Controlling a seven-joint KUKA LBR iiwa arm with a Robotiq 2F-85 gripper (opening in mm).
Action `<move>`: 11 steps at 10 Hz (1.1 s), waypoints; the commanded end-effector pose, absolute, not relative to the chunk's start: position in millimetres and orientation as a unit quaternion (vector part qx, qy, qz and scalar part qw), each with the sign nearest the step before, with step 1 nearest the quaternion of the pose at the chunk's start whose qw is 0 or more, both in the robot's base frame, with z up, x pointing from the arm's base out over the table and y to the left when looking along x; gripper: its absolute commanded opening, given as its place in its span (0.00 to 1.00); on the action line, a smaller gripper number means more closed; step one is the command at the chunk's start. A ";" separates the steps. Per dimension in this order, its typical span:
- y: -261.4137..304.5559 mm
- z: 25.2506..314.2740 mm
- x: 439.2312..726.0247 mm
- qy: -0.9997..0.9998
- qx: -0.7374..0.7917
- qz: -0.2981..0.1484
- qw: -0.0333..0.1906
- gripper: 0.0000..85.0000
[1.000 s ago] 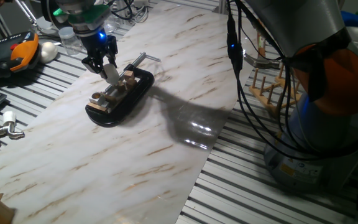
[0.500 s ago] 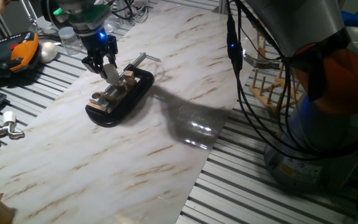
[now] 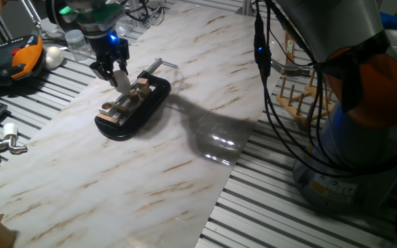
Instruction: Install the light bulb by rotating it
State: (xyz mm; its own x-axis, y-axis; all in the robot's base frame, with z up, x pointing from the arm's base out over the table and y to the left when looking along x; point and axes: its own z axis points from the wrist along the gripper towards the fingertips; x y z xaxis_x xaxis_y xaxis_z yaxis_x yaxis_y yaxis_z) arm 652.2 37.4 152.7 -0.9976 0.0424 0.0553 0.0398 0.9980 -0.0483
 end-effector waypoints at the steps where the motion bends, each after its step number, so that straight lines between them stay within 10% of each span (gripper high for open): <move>1: 40.4 153.5 653.0 -0.999 -0.022 0.021 0.024 0.00; 11: 74.7 157.7 663.3 -0.999 -0.015 0.008 -0.046 0.00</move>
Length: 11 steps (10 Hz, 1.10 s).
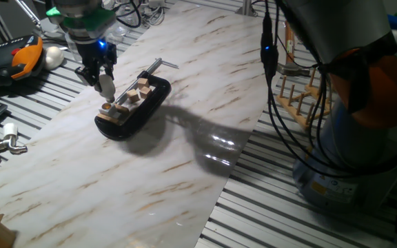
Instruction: Install the light bulb by rotating it
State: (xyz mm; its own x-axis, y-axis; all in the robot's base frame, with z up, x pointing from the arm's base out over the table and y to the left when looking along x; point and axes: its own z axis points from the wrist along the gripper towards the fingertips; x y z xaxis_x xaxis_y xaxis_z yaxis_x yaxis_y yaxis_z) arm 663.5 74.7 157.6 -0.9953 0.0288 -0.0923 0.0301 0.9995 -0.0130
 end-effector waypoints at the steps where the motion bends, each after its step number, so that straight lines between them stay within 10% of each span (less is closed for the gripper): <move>1: 74.9 156.2 665.0 0.999 0.014 -0.006 0.048 0.00; 11: 78.1 141.5 678.0 0.999 0.016 -0.002 0.050 0.00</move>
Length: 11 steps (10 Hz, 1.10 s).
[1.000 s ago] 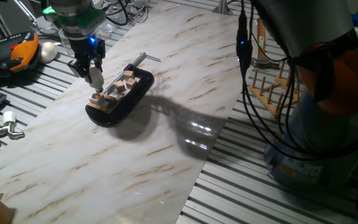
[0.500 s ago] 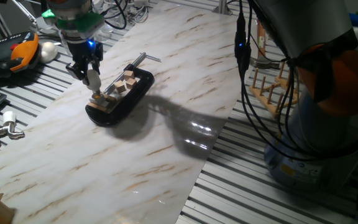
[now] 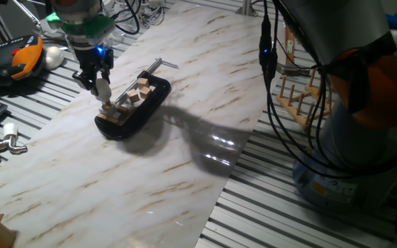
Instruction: Install the light bulb by rotating it
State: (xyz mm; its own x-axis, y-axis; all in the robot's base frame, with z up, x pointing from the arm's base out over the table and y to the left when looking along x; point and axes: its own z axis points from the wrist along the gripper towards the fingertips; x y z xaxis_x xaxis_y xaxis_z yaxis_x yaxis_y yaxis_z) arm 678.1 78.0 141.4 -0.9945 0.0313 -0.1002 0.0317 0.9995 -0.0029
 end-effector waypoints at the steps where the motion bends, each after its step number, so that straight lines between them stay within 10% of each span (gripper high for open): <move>1: 77.8 141.3 678.4 0.999 0.016 -0.002 0.050 0.00; 11: 78.9 141.3 678.0 0.999 0.009 -0.009 0.030 0.00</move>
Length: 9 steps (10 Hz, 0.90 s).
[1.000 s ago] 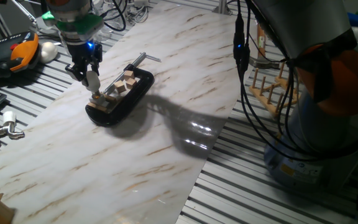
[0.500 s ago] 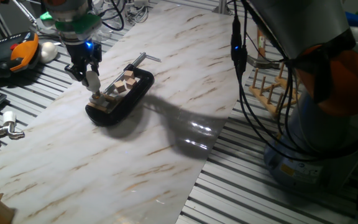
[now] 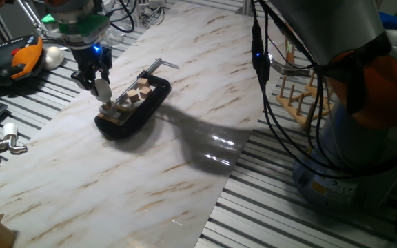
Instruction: Install the light bulb by rotating it
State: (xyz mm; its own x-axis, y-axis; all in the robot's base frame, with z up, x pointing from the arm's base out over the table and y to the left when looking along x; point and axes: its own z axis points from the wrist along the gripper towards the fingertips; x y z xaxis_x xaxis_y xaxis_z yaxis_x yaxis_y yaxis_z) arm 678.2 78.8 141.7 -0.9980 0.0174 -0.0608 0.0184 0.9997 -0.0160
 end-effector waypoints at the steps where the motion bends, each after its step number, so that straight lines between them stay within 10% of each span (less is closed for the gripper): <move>1: 79.8 142.0 679.6 0.999 0.009 -0.005 0.036 0.00; 9: 78.8 138.0 686.9 0.998 0.012 -0.014 0.052 0.00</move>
State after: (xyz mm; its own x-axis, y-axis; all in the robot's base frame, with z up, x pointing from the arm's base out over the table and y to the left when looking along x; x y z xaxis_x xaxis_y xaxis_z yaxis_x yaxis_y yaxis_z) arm 686.9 78.8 137.7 -0.9944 0.0224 -0.1037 0.0253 0.9993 -0.0269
